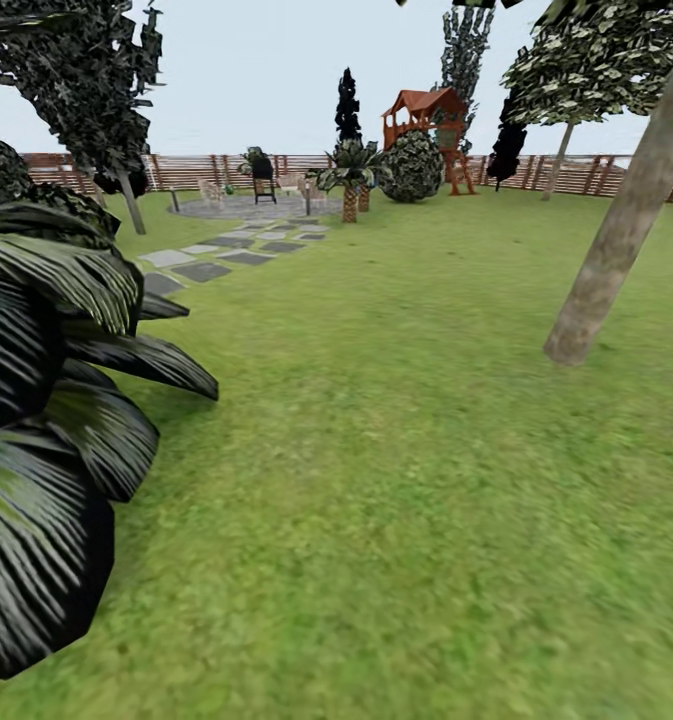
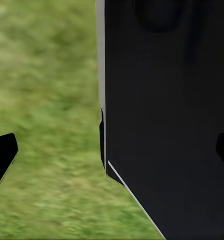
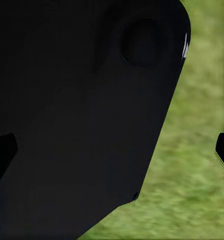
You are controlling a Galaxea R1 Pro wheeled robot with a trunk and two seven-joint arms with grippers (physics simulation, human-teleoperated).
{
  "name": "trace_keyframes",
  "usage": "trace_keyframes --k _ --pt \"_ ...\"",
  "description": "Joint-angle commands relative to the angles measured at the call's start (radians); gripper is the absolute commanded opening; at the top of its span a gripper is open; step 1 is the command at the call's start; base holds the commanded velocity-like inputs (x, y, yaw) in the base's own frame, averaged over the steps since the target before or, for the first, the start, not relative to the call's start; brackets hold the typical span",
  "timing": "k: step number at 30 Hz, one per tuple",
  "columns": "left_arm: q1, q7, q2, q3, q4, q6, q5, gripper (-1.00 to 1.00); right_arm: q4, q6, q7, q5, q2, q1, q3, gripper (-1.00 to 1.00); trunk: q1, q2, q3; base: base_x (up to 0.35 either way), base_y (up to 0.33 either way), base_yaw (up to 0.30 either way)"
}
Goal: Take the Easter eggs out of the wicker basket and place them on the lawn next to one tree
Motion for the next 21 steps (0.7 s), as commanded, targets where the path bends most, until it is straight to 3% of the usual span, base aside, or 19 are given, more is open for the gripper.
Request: trace_keyframes --k 1,21 --pt "0.001 -0.001 0.0 0.0 -0.002 -0.001 0.0 1.0 0.001 -0.003 -0.001 0.007 0.0 -0.001 0.0 1.0 0.001 0.0 -0.001 0.33 0.0 -0.04" --pt "0.001 -0.001 0.0 0.0 -0.002 -0.001 0.001 1.0 0.001 -0.003 -0.001 0.007 0.002 -0.001 0.002 1.0 0.001 0.0 0.014 0.33 0.0 -0.003"
